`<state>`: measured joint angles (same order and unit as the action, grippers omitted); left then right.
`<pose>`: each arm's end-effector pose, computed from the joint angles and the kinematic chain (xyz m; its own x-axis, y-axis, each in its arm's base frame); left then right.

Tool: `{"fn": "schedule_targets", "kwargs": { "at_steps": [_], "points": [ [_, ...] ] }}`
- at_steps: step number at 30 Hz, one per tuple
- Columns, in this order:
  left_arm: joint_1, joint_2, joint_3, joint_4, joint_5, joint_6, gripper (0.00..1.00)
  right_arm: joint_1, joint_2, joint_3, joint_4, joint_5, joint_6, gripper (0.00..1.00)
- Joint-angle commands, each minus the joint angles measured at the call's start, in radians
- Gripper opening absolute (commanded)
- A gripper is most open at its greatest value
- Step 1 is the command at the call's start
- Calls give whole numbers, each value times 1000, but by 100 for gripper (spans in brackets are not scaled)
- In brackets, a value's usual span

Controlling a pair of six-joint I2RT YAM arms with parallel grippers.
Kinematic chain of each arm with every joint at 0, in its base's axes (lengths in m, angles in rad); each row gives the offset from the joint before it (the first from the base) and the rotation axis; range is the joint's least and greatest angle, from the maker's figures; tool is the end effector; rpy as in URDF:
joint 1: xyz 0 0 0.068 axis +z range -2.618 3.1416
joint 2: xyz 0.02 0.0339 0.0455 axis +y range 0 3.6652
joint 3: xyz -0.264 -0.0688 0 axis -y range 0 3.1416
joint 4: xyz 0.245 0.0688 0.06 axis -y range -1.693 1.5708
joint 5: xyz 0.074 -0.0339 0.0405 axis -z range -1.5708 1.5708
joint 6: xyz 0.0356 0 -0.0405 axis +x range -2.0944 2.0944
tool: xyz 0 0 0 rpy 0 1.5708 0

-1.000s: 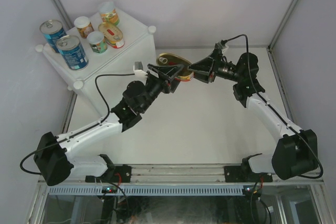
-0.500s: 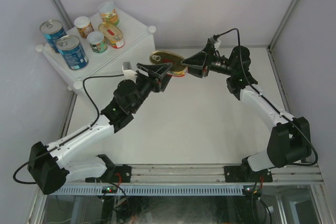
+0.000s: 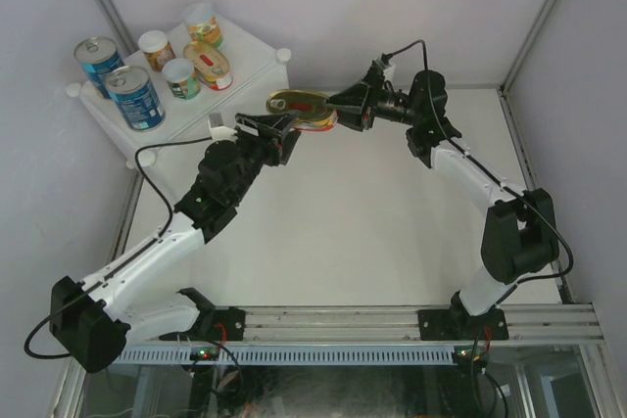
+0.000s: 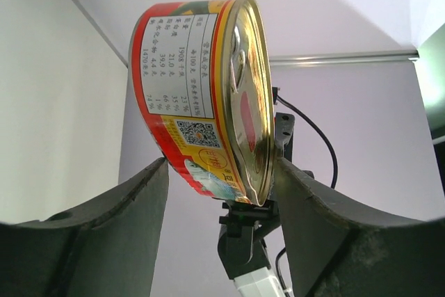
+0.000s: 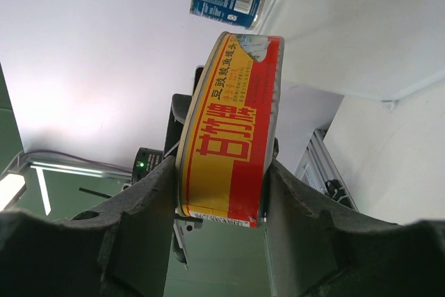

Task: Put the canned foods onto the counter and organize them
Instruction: Place the canned food on the counter.

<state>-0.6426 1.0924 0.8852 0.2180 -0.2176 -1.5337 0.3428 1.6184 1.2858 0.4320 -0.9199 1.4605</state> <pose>0.2122 -0.1493 0.3574 -0.4117 -0.9106 -0.0348 0.0239 0.0273 -0.9993 0.3473 0.1540 0.3634 -0.9332 0.3064 -0.1880 -0.1974 0.0004 0.9803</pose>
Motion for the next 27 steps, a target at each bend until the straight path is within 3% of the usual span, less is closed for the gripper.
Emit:
{"fn": "schedule_targets", "kwargs": {
  "at_steps": [1,15,27],
  "points": [
    [58,-5,89,16,24,57,66,12,27,98,99,13,27,0],
    [218,92,187,40,141,118,66,26,216,339,57,-10,35,0],
    [284,182,276,63,222,118,66,30,387,573,34,-28,73,0]
  ]
}}
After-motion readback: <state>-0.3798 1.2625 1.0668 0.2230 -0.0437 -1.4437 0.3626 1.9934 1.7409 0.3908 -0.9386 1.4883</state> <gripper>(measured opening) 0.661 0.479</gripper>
